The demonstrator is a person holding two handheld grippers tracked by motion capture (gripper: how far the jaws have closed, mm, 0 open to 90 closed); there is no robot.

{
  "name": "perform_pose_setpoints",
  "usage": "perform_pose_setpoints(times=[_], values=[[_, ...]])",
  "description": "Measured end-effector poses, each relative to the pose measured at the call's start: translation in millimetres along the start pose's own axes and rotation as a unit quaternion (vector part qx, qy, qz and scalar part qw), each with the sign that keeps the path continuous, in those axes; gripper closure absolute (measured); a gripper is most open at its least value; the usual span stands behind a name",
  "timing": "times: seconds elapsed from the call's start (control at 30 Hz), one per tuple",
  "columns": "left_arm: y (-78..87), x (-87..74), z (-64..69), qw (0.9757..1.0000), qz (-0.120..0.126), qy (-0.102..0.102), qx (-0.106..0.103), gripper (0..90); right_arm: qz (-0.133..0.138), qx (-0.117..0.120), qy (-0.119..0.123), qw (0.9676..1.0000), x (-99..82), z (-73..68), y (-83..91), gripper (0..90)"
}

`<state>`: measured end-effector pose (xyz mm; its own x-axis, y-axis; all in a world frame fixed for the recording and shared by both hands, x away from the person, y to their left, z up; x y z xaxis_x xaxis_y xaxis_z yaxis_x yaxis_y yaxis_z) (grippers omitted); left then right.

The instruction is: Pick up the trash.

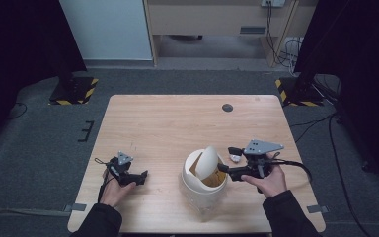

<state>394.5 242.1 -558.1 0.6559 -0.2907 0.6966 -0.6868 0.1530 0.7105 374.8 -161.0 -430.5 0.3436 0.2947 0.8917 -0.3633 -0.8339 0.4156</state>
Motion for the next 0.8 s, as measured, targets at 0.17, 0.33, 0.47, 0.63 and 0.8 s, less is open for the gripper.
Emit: perform_pose_setpoints(times=[0.17,0.33,0.47,0.63,0.8], values=[[0.0,0.0,0.0,1.0000,0.000,0.000,0.000,0.0,0.024,-0.012,-0.005,0.9996,6.8,9.1,19.5,24.1],[0.0,0.0,0.0,1.0000,0.000,0.000,0.000,0.0,0.031,-0.040,-0.010,0.9987,5.2,22.7,33.7,23.6],[0.0,0.0,0.0,1.0000,0.000,0.000,0.000,0.0,0.039,-0.059,-0.016,0.9974,2.6,31.2,39.2,23.6],[0.0,0.0,0.0,1.0000,0.000,0.000,0.000,0.0,0.040,-0.079,-0.012,0.9960,0.3,38.4,41.4,23.6],[0.0,0.0,0.0,1.0000,0.000,0.000,0.000,0.0,0.043,-0.101,-0.010,0.9940,-0.9,46.4,41.8,25.1]])
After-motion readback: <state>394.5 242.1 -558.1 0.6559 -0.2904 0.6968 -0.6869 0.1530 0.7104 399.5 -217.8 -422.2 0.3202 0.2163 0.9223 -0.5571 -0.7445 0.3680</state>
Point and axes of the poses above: each handheld gripper's, and its own axes: y roughly backward along the jaws, x roughly out of its top, z roughly to its right, the point moved 3 cm from there along -y, roughly forward along the jaws, and after that the axes turned 8 degrees about x, right-handed, at the moved point
